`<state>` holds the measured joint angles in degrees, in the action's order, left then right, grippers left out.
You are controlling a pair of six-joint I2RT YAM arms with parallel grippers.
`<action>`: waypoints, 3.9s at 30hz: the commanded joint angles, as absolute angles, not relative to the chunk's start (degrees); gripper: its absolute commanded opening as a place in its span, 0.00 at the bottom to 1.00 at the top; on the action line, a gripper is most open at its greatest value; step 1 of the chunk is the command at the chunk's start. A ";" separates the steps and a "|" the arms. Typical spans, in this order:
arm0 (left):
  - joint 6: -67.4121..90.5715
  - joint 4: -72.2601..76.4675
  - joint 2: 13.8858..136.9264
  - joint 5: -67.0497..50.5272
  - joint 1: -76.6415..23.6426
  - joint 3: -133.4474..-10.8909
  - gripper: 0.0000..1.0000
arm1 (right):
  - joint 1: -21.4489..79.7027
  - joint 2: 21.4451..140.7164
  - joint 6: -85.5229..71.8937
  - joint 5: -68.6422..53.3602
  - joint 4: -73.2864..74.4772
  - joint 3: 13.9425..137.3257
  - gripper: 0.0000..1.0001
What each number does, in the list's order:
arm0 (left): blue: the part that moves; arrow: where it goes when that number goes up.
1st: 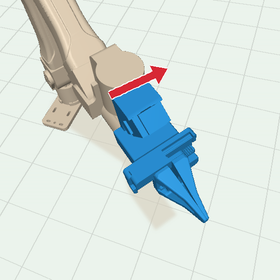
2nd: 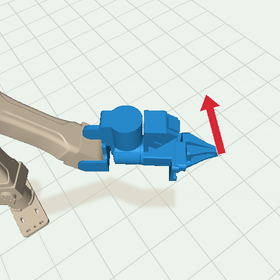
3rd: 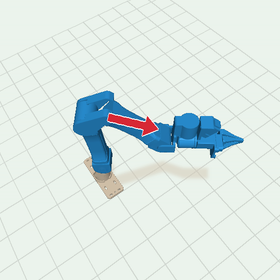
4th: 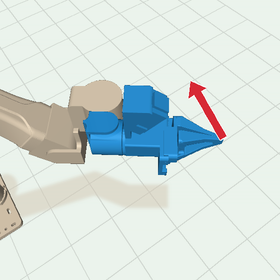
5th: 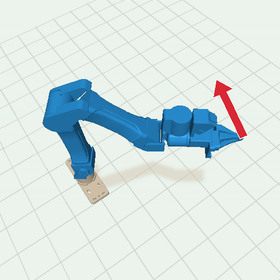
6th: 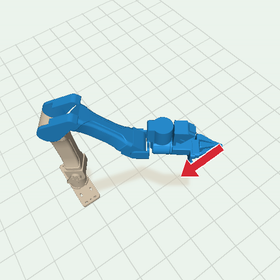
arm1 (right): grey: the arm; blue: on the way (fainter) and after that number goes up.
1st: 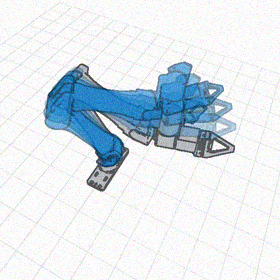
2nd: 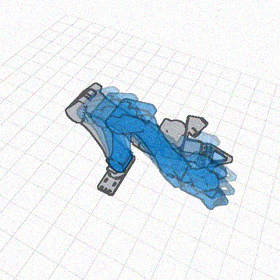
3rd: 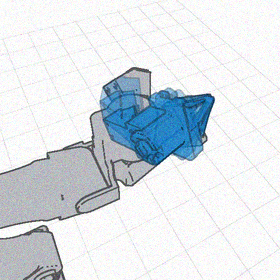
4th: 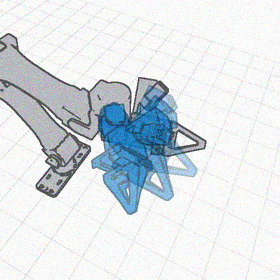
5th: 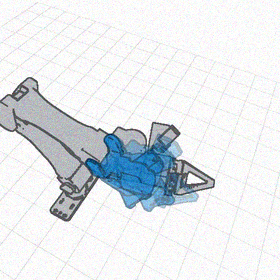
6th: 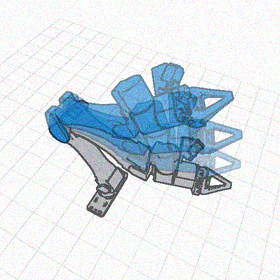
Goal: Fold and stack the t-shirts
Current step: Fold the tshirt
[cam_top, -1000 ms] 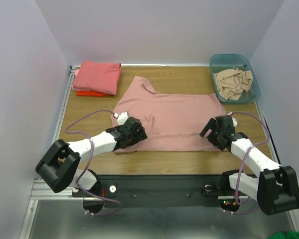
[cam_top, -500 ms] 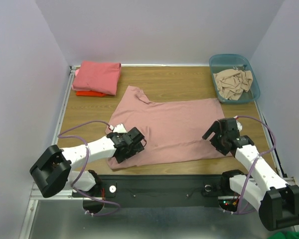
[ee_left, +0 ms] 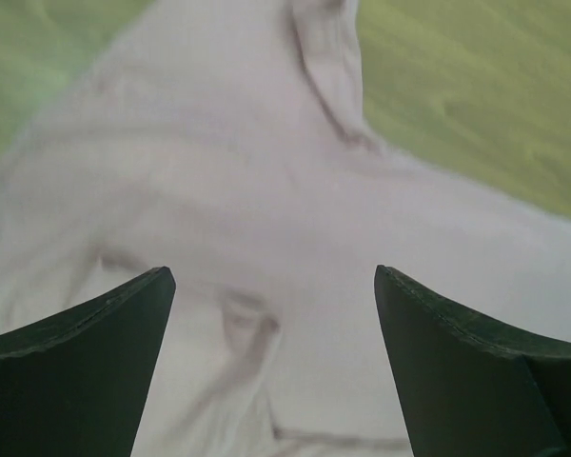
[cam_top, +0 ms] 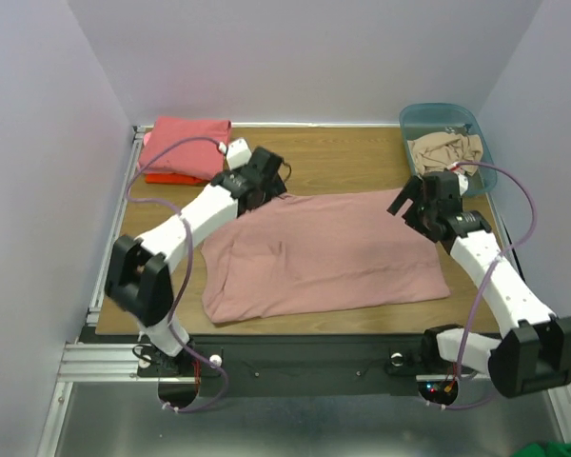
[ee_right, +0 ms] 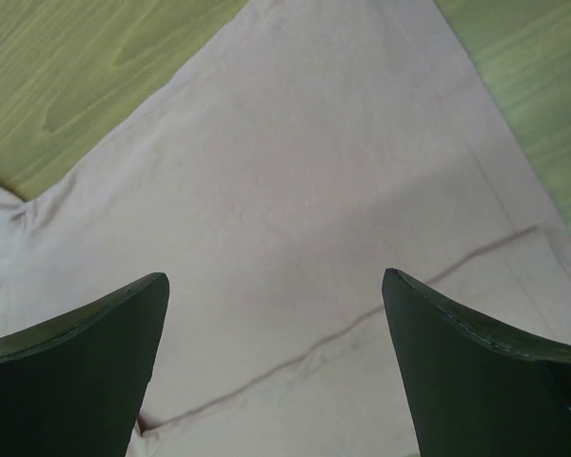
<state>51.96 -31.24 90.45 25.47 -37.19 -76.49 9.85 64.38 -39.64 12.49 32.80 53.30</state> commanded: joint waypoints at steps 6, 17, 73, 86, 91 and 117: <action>35.52 -34.18 118.17 23.91 -27.69 -109.80 0.98 | 10.11 82.51 -33.23 15.11 26.19 63.53 1.00; 33.57 -34.81 137.19 23.30 -22.24 -131.22 0.98 | 10.11 96.23 -31.29 18.89 24.88 74.52 1.00; 28.74 -10.90 107.24 23.20 -27.07 -85.53 0.00 | 10.28 124.72 -40.87 36.12 21.88 91.76 0.62; 31.64 -9.49 95.90 25.84 -27.77 -72.34 0.00 | 11.95 116.29 -40.87 37.44 21.88 83.59 0.01; 32.69 -8.44 90.28 26.19 -29.09 -66.54 0.00 | 13.80 110.75 -40.95 39.46 21.88 79.20 0.00; 45.70 -12.03 65.22 27.07 -36.03 -41.83 0.00 | 15.29 82.36 -40.78 38.32 21.97 52.29 0.00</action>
